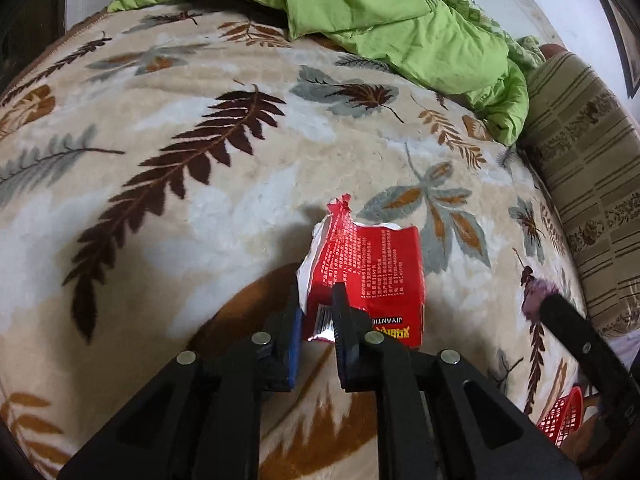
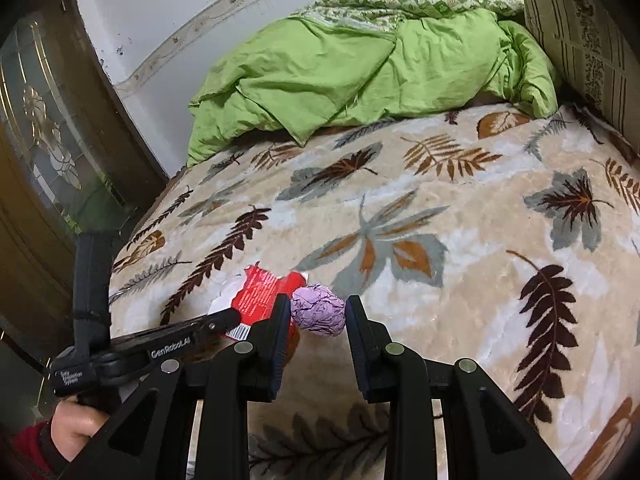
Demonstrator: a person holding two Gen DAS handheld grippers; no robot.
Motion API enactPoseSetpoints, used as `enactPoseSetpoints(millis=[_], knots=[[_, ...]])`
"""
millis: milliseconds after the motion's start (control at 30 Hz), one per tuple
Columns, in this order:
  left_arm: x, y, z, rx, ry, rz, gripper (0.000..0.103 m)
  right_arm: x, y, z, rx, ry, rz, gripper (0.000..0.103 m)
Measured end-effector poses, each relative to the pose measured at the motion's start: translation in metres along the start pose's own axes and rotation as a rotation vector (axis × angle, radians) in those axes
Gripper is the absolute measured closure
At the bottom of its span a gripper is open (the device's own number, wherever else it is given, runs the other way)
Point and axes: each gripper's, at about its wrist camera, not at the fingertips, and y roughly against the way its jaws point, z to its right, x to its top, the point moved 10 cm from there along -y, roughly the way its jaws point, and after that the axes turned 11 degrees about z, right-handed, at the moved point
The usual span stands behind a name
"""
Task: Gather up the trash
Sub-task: 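Lift the red wrapper with the left tool while the right tool lifts the pink ball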
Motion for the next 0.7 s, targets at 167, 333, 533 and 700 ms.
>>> enactPoseSetpoints(millis=[167,333,533,700], knots=[[0.007,0.007,0.005,0.02,-0.046,0.056,0.101,-0.001,-0.003,0.002,-0.006,-0.006,-0.006,0.073],[0.019,0.031,0.018,0.067,-0.143,0.176,0.102,0.003,0.001,0.0,-0.013,0.013,0.024,0.073],[0.029,0.058,0.031,0.158,-0.255,0.304,0.102,0.008,0.011,-0.005,-0.02,0.045,0.067,0.073],[0.034,0.071,0.037,0.219,-0.329,0.368,0.102,0.008,0.015,-0.006,-0.018,0.044,0.077,0.073]])
